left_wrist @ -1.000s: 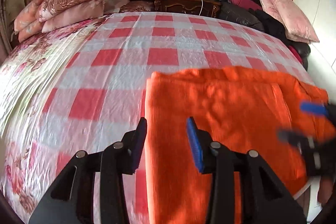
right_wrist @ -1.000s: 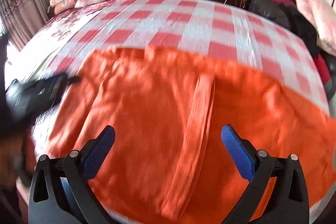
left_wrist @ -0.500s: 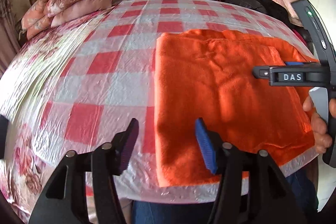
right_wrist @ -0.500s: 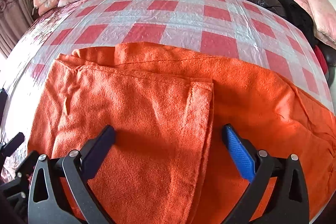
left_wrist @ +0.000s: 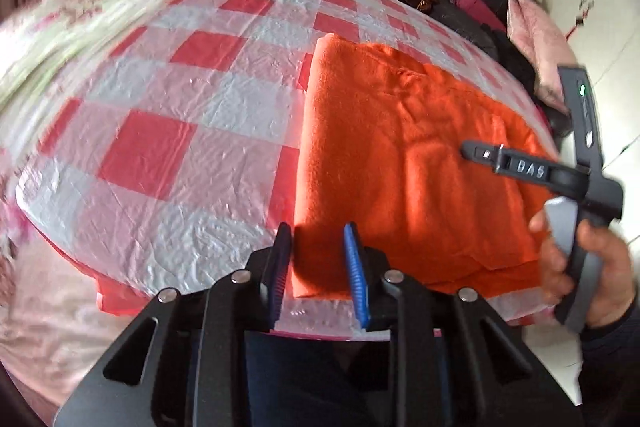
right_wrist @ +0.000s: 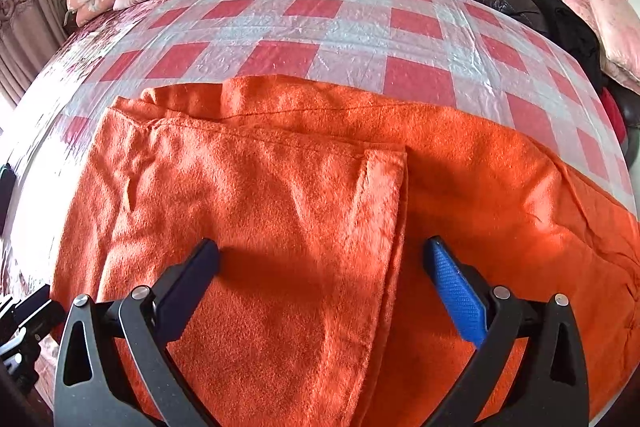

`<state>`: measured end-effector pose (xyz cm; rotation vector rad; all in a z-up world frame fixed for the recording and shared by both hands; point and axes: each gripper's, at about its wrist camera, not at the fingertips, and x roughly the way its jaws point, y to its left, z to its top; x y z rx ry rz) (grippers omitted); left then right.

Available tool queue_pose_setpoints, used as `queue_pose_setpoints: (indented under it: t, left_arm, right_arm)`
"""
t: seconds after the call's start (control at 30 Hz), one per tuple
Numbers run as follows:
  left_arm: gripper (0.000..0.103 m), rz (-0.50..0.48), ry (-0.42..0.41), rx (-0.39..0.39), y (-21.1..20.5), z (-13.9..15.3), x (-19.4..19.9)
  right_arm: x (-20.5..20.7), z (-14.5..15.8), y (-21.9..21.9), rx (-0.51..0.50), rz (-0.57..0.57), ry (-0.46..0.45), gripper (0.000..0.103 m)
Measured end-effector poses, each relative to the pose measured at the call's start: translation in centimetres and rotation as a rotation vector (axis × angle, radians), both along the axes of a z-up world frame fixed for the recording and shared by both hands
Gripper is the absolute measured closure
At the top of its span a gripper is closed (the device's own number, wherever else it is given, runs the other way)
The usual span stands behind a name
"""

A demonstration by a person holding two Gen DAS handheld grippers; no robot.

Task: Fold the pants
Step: 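Grasp the pants edge with the left tool and lift it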

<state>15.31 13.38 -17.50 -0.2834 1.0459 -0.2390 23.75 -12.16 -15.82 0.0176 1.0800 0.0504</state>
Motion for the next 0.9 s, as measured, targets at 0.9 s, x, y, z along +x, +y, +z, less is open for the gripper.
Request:
queue_pose_setpoints:
  t: [0.9]
  left_arm:
    - [0.081,0.120,0.101,-0.653,5.2,-2.5,-0.7]
  right_arm:
    - [-5.3,-0.2,0.2,-0.046,0.003,0.040,0.006]
